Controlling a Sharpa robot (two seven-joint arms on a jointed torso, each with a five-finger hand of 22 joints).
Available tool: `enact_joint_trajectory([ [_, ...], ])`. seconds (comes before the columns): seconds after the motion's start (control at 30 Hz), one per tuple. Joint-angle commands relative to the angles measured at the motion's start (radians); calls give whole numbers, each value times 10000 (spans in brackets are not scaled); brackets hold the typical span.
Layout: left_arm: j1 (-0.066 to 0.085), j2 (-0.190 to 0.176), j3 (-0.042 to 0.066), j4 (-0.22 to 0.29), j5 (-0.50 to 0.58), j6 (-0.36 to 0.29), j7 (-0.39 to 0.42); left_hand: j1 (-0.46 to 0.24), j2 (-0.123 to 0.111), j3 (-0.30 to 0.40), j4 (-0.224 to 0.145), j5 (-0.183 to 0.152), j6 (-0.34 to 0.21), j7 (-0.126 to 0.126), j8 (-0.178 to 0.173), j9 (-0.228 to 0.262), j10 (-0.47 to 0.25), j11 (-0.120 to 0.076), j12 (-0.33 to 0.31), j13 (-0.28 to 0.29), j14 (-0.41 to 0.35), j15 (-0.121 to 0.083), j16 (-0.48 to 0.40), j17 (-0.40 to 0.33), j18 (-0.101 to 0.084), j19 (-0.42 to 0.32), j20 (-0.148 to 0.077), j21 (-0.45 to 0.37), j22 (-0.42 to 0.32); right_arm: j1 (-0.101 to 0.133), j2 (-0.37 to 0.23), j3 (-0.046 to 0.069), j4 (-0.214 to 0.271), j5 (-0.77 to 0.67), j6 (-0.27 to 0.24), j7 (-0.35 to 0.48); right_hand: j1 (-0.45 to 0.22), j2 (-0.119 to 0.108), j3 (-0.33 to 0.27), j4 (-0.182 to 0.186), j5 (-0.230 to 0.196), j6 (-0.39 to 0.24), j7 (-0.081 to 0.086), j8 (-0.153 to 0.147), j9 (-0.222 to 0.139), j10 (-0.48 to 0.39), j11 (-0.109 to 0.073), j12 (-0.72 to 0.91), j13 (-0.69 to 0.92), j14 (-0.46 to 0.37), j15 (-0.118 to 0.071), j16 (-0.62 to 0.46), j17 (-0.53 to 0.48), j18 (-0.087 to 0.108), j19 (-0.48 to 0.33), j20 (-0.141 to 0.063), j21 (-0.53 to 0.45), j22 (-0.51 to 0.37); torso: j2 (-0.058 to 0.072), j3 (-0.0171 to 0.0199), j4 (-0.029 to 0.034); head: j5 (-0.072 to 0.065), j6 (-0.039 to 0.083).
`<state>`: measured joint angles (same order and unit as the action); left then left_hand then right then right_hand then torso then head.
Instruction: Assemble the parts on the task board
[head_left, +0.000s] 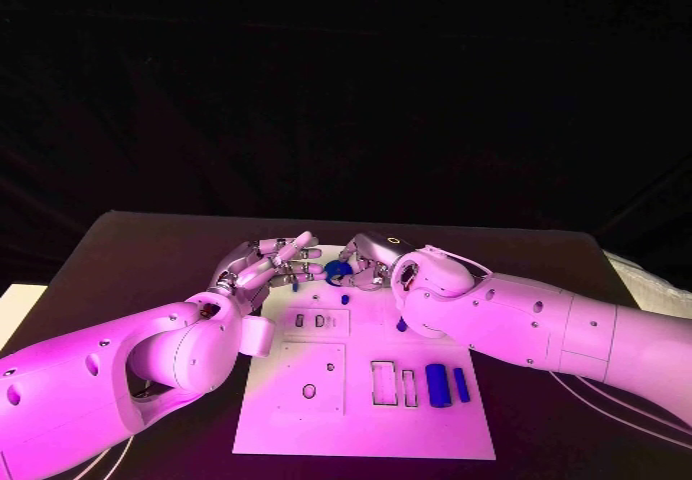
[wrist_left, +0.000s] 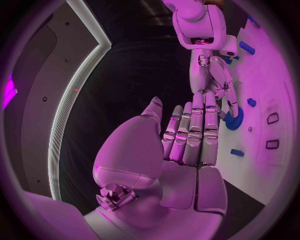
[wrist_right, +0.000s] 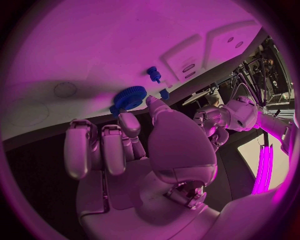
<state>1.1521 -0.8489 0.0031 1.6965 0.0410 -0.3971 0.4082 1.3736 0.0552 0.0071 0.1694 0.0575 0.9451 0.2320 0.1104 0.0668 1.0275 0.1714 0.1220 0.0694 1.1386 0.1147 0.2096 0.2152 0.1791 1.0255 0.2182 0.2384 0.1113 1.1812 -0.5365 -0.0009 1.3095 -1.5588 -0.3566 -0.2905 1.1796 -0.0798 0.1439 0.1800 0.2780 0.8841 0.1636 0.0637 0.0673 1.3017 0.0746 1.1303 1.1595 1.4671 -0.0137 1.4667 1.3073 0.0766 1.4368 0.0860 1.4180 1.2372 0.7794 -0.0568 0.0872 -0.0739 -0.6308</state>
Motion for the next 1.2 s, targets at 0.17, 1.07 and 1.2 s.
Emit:
enact_joint_trajectory([
  [0.17,7,3,6,11,6,175,69,68,28,16,-74,49,-33,40,-32,-11,-20,36,-60,-11,-62,20,-57,18,10,-4,36,-78,-18,-4,-12,8,13,-62,43,-218,374,-40,-27,-168,-199,23,29,28,9,-27,12,35,61,648,91,62,569,-101,2,107,46,67,1,0,-11,-5,-4],
  [1.07,-24,-54,2,-215,-50,318,82,73,21,11,-119,47,-73,59,-47,-15,-68,55,-87,-19,-99,36,-101,35,7,-15,47,-118,-40,205,-3862,127,1182,4590,286,4770,1667,-22,433,-996,-131,651,-92,87,34,180,-120,359,390,687,-18,180,814,-163,107,15,220,397,-82,168,-307,-25,136],
  [1.2,-60,-26,1,-308,-59,343,93,73,21,11,-119,47,-73,59,-47,-15,-68,55,-87,-19,-99,36,-101,35,7,-15,47,-118,-40,86,-4088,113,787,4286,487,4903,1822,-116,447,-1147,-189,689,-97,86,32,161,-125,323,366,689,-20,189,836,-167,109,14,230,418,-77,268,-376,-41,156],
])
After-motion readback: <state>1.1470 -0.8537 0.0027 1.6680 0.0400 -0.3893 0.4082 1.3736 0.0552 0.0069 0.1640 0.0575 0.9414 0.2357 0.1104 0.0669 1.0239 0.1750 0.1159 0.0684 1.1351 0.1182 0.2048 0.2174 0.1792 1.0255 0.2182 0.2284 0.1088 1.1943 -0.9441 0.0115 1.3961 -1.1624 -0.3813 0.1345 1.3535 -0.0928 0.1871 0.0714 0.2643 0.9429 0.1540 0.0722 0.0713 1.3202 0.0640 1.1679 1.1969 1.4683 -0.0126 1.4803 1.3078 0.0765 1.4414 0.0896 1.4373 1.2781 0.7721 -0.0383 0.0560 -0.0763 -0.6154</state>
